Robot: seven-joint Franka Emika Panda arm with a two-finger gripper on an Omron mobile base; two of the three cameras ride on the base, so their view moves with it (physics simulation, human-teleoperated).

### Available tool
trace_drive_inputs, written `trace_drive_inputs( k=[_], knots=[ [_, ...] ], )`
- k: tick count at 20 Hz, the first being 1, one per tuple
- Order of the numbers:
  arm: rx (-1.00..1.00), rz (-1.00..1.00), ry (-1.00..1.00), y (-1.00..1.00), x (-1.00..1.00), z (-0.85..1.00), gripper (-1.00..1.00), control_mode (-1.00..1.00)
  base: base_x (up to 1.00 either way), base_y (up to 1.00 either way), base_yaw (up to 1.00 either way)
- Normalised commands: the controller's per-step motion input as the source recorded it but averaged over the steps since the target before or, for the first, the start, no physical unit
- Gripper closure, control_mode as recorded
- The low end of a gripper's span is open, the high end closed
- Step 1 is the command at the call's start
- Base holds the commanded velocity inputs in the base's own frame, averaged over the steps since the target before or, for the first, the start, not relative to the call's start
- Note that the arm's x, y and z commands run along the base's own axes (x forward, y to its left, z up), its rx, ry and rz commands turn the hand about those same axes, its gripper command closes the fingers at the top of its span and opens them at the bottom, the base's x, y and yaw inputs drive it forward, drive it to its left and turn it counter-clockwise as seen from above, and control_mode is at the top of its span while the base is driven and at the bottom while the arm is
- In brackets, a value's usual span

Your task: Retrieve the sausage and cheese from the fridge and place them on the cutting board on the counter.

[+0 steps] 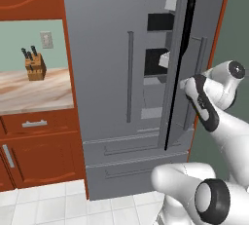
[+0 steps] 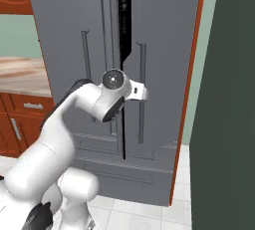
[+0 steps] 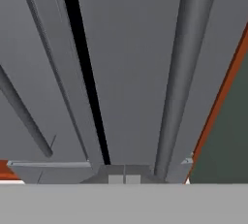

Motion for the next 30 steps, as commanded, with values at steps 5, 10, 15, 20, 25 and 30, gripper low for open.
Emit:
trace_drive_inputs(
  k=[5,10,15,20,25,30],
  knots=[
    [-0.12,-0.09,0.2,0.73,0.04,0.5,1.0,-1.0,0.0,0.0,0.0],
    [-0.16,-0.18,0.29,0.58,0.11,0.31,1.0,-1.0,0.0,0.0,0.0],
    [-0.13,-0.09,0.04,0.48,0.24,-0.06,1.0,-1.0,0.0,0.0,0.0],
    [-0.01,0.0,0.0,0.07,0.04,-0.02,1.0,-1.0,0.0,0.0,0.0],
    [-0.18,0.0,-0.02,0.0,0.24,0.0,1.0,-1.0,0.0,0.0,0.0],
    [-0.18,0.0,-0.01,0.0,0.42,0.0,1.0,-1.0,0.0,0.0,0.0]
  ],
)
